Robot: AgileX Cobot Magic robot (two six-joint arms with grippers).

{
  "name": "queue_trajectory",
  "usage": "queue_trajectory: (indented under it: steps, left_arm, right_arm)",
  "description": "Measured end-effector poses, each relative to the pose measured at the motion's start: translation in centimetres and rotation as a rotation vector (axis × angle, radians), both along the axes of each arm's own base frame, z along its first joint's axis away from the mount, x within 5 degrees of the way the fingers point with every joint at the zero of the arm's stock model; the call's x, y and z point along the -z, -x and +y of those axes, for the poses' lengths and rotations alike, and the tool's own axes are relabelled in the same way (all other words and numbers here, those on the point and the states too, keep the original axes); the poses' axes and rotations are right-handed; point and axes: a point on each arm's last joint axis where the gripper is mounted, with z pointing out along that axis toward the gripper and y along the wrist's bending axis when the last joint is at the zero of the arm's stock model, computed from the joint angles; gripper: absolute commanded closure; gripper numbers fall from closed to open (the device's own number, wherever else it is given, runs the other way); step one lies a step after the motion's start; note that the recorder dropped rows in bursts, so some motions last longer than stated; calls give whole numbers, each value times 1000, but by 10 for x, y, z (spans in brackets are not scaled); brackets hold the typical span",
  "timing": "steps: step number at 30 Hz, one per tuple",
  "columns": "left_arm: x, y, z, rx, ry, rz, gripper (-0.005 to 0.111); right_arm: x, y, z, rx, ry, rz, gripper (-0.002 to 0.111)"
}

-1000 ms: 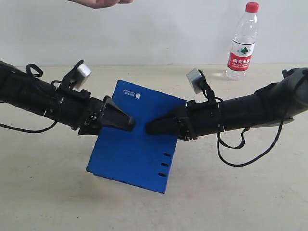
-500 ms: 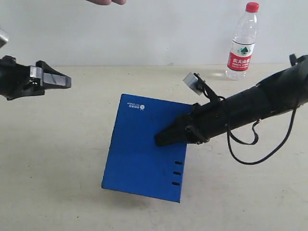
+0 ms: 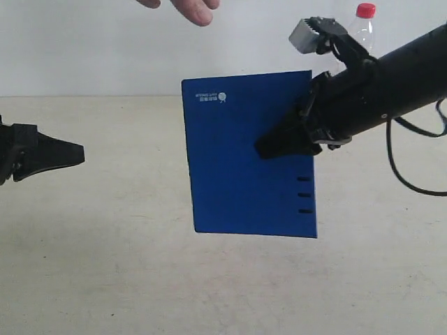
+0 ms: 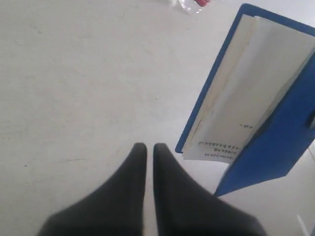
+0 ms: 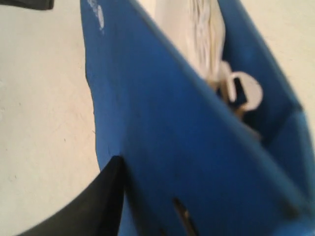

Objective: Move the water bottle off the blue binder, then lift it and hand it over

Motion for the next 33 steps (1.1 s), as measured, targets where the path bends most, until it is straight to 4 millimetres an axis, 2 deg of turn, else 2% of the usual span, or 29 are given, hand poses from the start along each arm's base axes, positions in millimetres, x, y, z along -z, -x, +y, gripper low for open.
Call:
queue_trajectory:
  steps: [3, 6, 9, 11, 16, 23, 25, 26, 30, 31, 33]
  left_arm:
    - [-3, 1, 0, -15, 10, 10, 102]
    - [-7, -3, 7, -137, -29, -8, 102]
    - [-17, -4, 22, -313, -133, -57, 102]
    - [-25, 2, 30, -410, -195, -90, 102]
    - [-27, 31, 45, -607, -327, -114, 102]
    - [-2, 67, 52, -700, -419, -52, 102]
    - [-2, 73, 51, -701, -417, -61, 102]
    - [-3, 74, 50, -703, -416, -67, 102]
    - [-11, 79, 50, -713, -407, -115, 102]
    - [-13, 80, 50, -716, -404, -128, 102]
    - [-18, 83, 49, -718, -400, -153, 102]
  right_arm:
    - [-14, 19, 3, -37, 117, -27, 109]
    - [-24, 41, 17, -101, 205, -69, 109]
    - [-40, 61, 40, -122, 187, -159, 109]
    - [-54, 72, 54, -104, 131, -247, 109]
    - [-90, 74, 72, -9, 2, -432, 109]
    - [-120, 69, 73, 32, -62, -524, 107]
    - [-126, 68, 74, 54, -84, -550, 100]
    - [-128, 67, 74, 64, -92, -559, 92]
    - [-133, 67, 73, 75, -106, -575, 52]
    - [-134, 68, 73, 76, -108, -578, 46]
    - [-136, 69, 72, 77, -113, -583, 46]
